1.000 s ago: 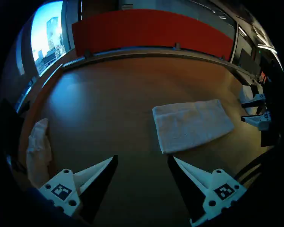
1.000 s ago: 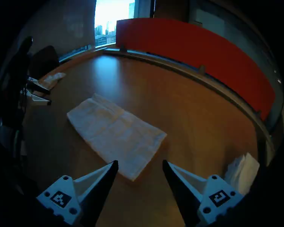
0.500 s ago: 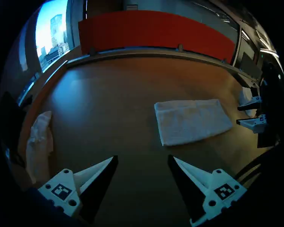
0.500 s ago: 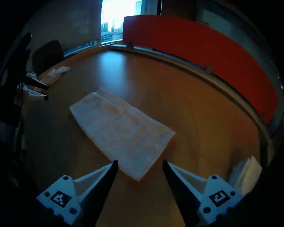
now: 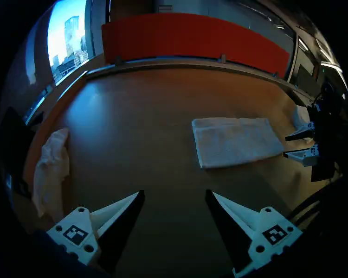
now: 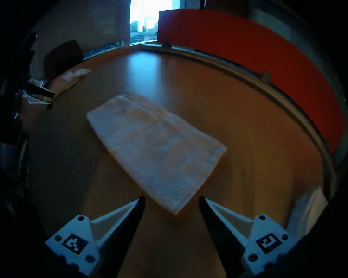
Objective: Fold towel
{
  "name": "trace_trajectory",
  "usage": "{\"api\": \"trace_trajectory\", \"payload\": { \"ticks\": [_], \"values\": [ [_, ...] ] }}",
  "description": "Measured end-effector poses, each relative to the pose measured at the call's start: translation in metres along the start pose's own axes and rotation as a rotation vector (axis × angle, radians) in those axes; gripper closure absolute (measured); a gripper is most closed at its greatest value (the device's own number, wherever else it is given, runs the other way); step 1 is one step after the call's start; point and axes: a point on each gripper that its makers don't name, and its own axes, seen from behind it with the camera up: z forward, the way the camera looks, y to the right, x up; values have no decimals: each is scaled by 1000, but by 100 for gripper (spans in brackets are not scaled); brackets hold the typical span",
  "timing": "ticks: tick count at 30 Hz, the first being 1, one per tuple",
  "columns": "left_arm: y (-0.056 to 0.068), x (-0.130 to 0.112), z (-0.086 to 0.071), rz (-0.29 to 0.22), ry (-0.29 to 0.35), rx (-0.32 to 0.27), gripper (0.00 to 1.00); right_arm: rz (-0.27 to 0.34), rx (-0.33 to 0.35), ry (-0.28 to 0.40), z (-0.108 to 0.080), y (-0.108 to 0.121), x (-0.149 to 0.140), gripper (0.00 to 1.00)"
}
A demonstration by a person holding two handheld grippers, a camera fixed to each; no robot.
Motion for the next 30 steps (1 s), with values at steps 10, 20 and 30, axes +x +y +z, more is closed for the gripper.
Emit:
{"api": "trace_trajectory", "payload": {
  "ticks": [10,20,30],
  "values": [
    [-1,-6,-3,-2,-1,0,3,-7,22,-31,3,-1,-9,23],
    [-6,-10,-7,-18,-1,5,3,-3,64,-68,3,-1,-19,46],
    [-5,-14,-9,-16,-4,1,3,-19,84,-85,5,4,-21,68]
  ]
}}
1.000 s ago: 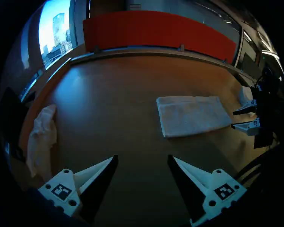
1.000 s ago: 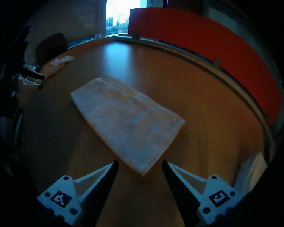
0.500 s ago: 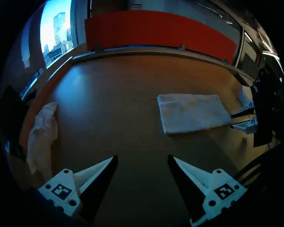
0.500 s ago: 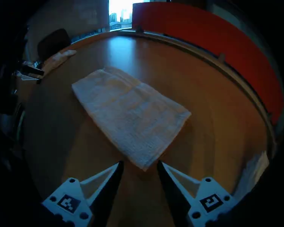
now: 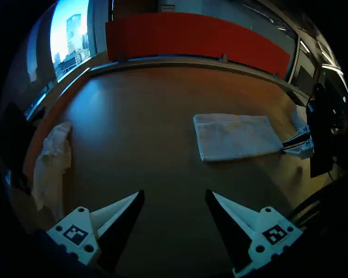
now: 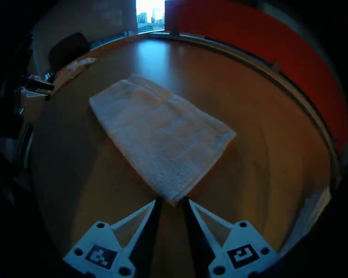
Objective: Fold towel
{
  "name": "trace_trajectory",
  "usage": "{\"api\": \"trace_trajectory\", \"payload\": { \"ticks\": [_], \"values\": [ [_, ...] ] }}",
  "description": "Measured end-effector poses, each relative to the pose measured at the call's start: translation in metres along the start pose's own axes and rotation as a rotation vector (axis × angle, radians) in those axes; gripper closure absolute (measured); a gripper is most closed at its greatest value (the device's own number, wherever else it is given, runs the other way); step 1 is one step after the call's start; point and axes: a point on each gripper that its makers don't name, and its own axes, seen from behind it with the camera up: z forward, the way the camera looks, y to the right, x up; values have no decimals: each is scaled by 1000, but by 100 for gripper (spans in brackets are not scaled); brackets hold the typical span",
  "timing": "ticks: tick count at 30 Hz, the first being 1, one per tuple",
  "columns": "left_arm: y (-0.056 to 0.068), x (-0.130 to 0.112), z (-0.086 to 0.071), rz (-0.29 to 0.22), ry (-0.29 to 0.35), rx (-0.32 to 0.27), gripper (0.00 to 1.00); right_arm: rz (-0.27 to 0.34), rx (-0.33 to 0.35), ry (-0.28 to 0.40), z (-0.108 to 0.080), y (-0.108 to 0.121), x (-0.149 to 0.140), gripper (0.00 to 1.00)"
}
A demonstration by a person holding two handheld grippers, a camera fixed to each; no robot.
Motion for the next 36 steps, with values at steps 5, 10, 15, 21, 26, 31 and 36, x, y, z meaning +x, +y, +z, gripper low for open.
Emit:
{"api": "trace_trajectory", "payload": {
  "ticks": [5,10,15,21,26,31,36],
  "values": [
    [2,-1,0,-1,0,-4,3,1,5,4,0,-1,1,85],
    [5,3,0,0,7,-11,3,12,7,21,-2,-4,7,95],
    [6,7,-1,2,14,-16,2,21,-13,56,-7,-2,20,96],
    [6,11,0,1,19,-17,3,12,-28,96,-18,1,39,96],
    [8,14,0,2,22,-21,3,5,-34,127,-27,3,56,96],
    [9,18,-1,6,29,-24,3,-10,-50,158,-38,8,72,96],
    [9,21,-2,7,34,-25,3,-24,-67,180,-47,14,84,96]
  ]
}}
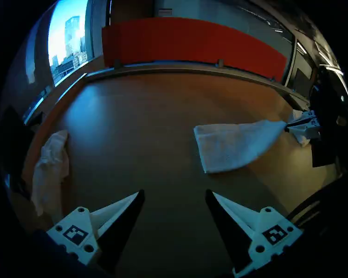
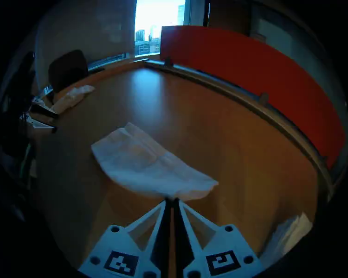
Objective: Fold towel
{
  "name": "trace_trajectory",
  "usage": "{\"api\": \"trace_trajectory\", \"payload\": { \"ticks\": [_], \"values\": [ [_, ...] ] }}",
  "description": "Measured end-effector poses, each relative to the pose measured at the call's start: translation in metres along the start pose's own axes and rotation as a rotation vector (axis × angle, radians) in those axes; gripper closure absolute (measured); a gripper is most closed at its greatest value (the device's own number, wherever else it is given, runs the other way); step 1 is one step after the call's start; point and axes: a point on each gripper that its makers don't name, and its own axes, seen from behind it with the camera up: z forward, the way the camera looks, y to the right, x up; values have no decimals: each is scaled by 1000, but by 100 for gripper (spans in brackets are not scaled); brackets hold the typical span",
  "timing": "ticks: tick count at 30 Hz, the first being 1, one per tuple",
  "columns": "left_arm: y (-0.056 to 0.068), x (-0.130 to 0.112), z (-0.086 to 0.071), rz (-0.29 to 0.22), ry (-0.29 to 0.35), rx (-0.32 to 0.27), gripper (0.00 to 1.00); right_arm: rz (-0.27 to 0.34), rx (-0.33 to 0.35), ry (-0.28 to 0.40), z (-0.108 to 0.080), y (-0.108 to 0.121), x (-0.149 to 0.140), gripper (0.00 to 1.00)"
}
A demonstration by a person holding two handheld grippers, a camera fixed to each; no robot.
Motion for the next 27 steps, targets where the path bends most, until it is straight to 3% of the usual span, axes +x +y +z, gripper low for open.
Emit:
{"api": "trace_trajectory", "payload": {
  "ticks": [15,27],
  "values": [
    [4,5,0,16,5,-6,3,-55,-33,49,-24,17,31,96],
    [4,3,-3,10,5,-7,2,-110,7,50,-21,-1,44,96]
  ]
}}
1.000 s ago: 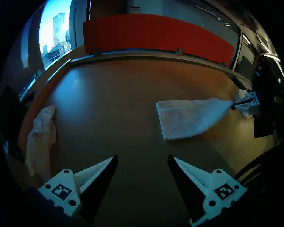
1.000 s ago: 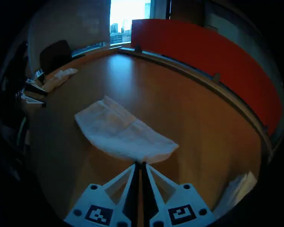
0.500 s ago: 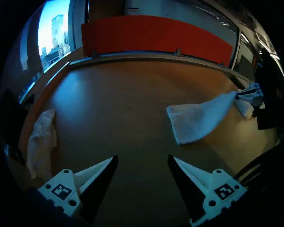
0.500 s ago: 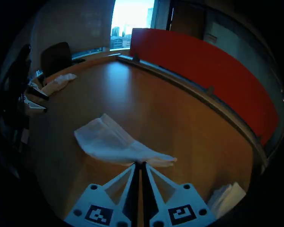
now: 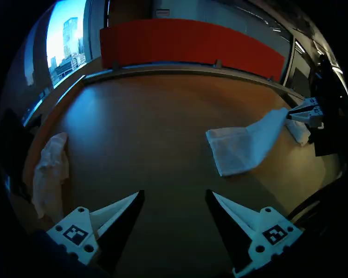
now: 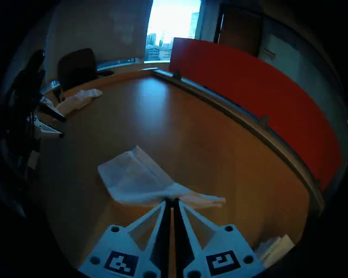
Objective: Fold towel
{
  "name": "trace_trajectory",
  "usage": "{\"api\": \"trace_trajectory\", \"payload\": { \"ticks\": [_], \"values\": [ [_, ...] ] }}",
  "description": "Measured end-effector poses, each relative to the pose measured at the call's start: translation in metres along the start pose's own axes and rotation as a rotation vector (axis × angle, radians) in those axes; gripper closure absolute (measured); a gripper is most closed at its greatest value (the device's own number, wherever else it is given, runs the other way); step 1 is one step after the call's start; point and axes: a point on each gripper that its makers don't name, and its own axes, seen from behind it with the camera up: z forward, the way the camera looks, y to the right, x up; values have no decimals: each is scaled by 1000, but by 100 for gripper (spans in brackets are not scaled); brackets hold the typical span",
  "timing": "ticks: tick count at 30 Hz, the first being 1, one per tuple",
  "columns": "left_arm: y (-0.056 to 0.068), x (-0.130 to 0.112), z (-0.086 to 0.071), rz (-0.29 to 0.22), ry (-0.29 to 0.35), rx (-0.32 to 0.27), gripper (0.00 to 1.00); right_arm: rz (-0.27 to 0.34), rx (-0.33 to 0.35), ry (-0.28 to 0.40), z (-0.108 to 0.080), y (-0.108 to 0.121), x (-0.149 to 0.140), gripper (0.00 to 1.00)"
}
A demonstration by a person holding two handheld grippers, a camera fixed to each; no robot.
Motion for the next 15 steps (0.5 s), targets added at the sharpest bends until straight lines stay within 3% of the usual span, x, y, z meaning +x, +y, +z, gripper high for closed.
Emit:
{"api": "trace_trajectory", "payload": {
  "ticks": [15],
  "values": [
    [-3,-1,-8,-15,13,8,2,-78,88,-3,23,-39,19,96]
  ]
}}
